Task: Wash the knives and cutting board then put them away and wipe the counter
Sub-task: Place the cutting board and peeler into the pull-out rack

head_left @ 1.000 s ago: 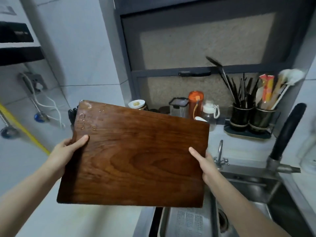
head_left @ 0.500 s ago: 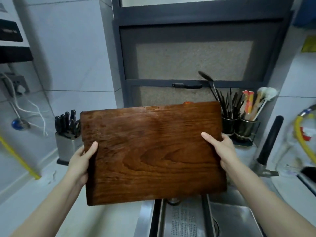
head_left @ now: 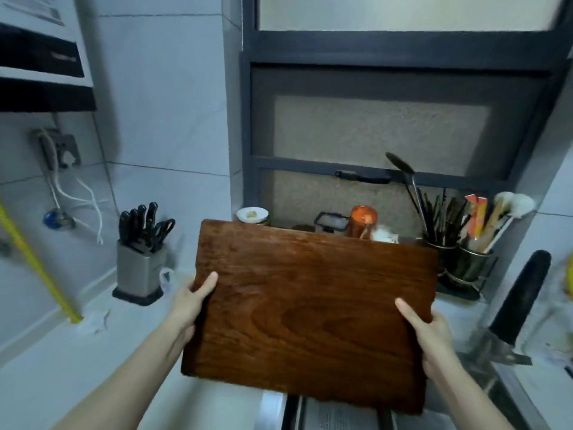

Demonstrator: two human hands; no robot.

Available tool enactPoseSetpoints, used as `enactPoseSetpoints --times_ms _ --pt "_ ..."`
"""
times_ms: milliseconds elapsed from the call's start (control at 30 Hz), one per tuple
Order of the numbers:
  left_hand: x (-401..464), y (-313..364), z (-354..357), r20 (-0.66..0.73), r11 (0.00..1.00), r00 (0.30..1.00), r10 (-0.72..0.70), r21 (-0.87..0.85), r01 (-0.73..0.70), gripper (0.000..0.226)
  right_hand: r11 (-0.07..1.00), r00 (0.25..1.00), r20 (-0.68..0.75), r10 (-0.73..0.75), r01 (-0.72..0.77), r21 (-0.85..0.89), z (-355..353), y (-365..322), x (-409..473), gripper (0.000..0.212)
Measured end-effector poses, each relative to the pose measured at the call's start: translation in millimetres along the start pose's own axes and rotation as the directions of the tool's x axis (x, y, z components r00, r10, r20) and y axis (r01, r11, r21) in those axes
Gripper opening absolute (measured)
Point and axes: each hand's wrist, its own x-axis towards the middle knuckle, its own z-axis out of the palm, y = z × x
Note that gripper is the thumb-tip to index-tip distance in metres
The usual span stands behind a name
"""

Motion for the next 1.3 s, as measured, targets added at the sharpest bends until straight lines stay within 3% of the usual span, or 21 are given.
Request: enactPoseSetpoints --times_ms 33,100,200,333,400,500,600,667,733,867,1033,1133,1300 --pt "-1.9 3.4 3.5 -0.008 1.0 1.0 0.024 -0.006 -0.024 0.042 1.0 1.0 -0.005 -0.011 0.011 -0.001 1.6 -4.5 0.9 0.1" --pt "0.0 16.9 7.6 0.003 0.998 0.998 0.065 -0.027 -0.064 0.03 0.999 0.999 -0.001 -0.054 0.054 0.003 6.6 -21.7 3.4 0.092" --pt "3.8 46.2 13.5 -0.008 0.98 0.981 0.195 -0.048 -0.195 0.044 0.985 0.985 -0.038 -0.168 0.169 0.025 11.8 -57.3 6.9 0.07" --pt "9.5 61.1 16.1 -0.053 0.934 0.935 0.35 -0.049 -0.353 0.039 0.961 0.955 -0.112 -0.275 0.277 0.001 16.7 -70.8 9.0 0.091" --pt "18.2 52.0 18.4 -0.002 0.956 0.956 0.293 0.004 -0.293 0.044 0.972 0.967 -0.116 -0.229 0.234 0.03 18.1 -57.6 7.6 0.099" --pt "20.2 20.6 19.8 -0.006 0.99 0.99 0.14 -0.023 -0.141 0.035 0.995 0.996 -0.082 -0.042 0.049 0.087 8.6 -22.4 2.5 0.081" --pt "20.5 -8.5 19.0 0.001 0.997 0.997 0.078 -0.027 -0.078 0.048 0.999 0.996 -0.069 0.05 -0.048 0.023 -2.5 -6.9 2.7 0.105" --pt "22.0 -7.7 21.3 0.014 0.996 0.997 0.077 -0.047 -0.076 0.041 0.999 0.996 -0.085 0.034 -0.032 0.02 -7.5 -15.4 8.4 0.109" --pt "26.7 3.4 28.4 0.029 0.993 0.995 0.1 -0.063 -0.098 0.031 1.0 0.997 -0.076 -0.002 0.002 0.006 -4.8 -34.9 8.8 0.098" --pt "38.7 47.0 43.1 0.018 0.978 0.983 0.181 -0.109 -0.178 0.048 0.979 0.977 -0.068 -0.204 0.202 -0.034 -5.9 -79.3 11.7 0.082" --pt "42.2 63.5 62.2 0.016 0.95 0.958 0.287 -0.133 -0.282 0.04 0.936 0.93 -0.103 -0.352 0.349 -0.052 -14.6 -92.6 7.0 0.059" --pt "36.6 30.6 68.0 0.104 0.978 0.975 0.198 -0.086 -0.19 0.04 0.965 0.963 -0.081 -0.257 0.251 -0.077 -30.2 -57.3 2.6 0.076" --pt "27.5 -27.8 64.3 0.107 0.997 0.994 0.019 -0.071 -0.011 0.041 0.993 0.983 -0.138 -0.121 0.118 -0.031 -53.3 -8.1 -9.1 0.095"
